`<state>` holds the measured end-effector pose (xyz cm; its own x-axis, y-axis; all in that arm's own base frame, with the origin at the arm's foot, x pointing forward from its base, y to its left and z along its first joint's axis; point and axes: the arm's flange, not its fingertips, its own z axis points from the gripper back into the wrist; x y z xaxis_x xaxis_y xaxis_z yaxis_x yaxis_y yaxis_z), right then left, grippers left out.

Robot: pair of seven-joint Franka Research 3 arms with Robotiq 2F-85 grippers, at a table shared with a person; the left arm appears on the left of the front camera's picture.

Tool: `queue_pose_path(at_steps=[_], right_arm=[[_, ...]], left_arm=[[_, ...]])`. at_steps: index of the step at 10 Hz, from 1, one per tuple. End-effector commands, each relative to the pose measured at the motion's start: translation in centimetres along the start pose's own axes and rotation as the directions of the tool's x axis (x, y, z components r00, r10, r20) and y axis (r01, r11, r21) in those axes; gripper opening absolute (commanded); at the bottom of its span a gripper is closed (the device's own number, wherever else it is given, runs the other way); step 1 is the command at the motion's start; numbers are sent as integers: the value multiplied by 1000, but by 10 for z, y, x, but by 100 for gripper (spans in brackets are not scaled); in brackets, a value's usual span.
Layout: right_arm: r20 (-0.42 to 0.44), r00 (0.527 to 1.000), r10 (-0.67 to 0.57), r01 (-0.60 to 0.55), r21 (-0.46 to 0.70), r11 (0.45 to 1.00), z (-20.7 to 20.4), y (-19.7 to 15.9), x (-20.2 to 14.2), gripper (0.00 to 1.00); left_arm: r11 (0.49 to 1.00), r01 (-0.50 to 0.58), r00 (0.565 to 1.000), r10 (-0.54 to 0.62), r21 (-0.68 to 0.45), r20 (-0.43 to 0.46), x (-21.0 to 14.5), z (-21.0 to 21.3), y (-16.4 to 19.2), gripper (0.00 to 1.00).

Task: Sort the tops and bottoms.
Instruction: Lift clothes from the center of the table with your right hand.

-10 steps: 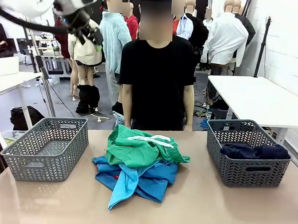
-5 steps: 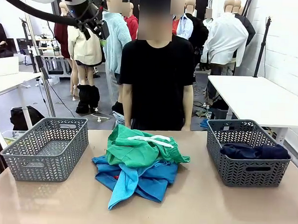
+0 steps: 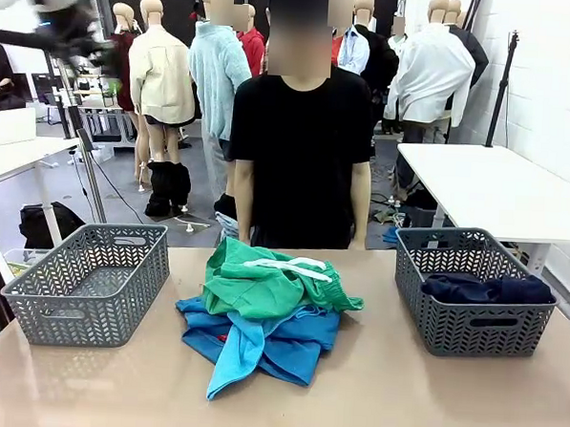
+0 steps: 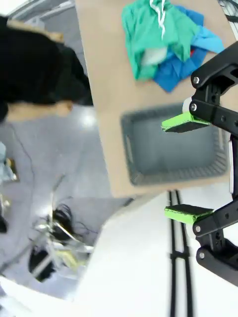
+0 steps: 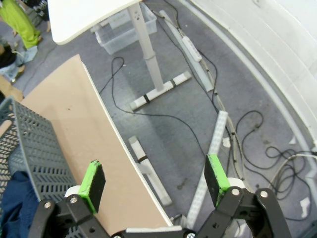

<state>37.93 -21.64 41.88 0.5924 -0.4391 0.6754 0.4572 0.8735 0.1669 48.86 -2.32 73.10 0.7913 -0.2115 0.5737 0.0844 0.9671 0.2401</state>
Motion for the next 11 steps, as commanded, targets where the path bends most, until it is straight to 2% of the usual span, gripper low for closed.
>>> queue_pose_path(at_steps=[1, 3, 4, 5, 7, 8, 11], right_arm=[[-6, 1000, 5, -5, -2, 1000, 1, 1, 0, 100], [-6, 1000, 5, -5, -2, 1000, 1, 1, 0, 100], [-6, 1000, 5, -5, -2, 1000, 1, 1, 0, 100], [-6, 1000, 5, -5, -2, 1000, 1, 1, 0, 100], [-6, 1000, 5, -5, -2, 1000, 1, 1, 0, 100], [-6, 1000, 5, -5, -2, 1000, 1, 1, 0, 100], [-6, 1000, 5, -5, -2, 1000, 1, 1, 0, 100]], left_arm=[[982, -187, 977, 186, -7, -101, -67, -34, 58, 76], [967, -243, 960, 227, -81, -167, -116, -72, 97, 76], [951, -305, 939, 291, -55, -186, -138, -89, 116, 76], [932, -349, 921, 323, -96, -216, -169, -98, 132, 76], [916, -401, 900, 389, -22, -196, -204, -102, 173, 76], [924, -382, 909, 376, 0, -182, -217, -101, 184, 76], [948, -317, 930, 316, 27, -187, -246, -113, 186, 76]])
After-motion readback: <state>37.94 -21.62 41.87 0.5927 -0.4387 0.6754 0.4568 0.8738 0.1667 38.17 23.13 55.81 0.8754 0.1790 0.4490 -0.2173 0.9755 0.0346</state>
